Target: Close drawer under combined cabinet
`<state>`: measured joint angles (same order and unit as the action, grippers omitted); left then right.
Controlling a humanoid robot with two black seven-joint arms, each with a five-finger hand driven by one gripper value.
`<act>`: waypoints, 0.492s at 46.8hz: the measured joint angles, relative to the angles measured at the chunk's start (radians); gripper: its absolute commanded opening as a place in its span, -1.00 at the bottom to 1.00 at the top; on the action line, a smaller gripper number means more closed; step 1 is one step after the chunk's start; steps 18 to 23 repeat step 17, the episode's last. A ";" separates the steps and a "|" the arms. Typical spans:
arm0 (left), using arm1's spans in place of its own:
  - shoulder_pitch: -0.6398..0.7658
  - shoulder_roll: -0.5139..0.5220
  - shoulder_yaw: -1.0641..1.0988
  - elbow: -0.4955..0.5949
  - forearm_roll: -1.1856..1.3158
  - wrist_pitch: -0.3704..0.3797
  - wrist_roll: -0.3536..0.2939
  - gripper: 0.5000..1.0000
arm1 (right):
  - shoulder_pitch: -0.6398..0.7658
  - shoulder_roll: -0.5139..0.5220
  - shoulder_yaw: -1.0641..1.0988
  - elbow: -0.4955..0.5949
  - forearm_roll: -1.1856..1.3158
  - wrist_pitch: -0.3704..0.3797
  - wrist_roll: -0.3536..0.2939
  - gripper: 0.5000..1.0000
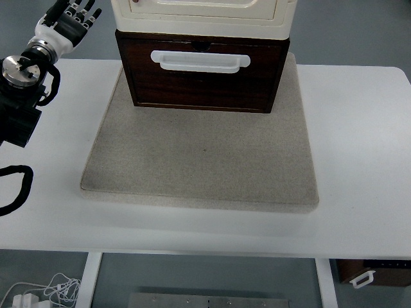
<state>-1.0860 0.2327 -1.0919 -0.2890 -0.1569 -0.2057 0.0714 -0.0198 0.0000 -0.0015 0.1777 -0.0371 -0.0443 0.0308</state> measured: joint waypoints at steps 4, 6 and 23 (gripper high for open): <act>0.000 -0.009 -0.002 0.001 -0.001 0.000 -0.011 0.99 | 0.001 0.000 0.000 0.000 0.000 0.001 0.000 0.81; 0.002 -0.015 -0.002 0.001 -0.001 0.001 -0.013 0.99 | 0.000 0.000 0.000 0.000 0.000 0.001 0.000 0.81; 0.026 -0.028 -0.006 0.000 -0.001 0.002 -0.027 0.99 | 0.000 0.000 0.000 0.000 0.000 0.000 0.000 0.81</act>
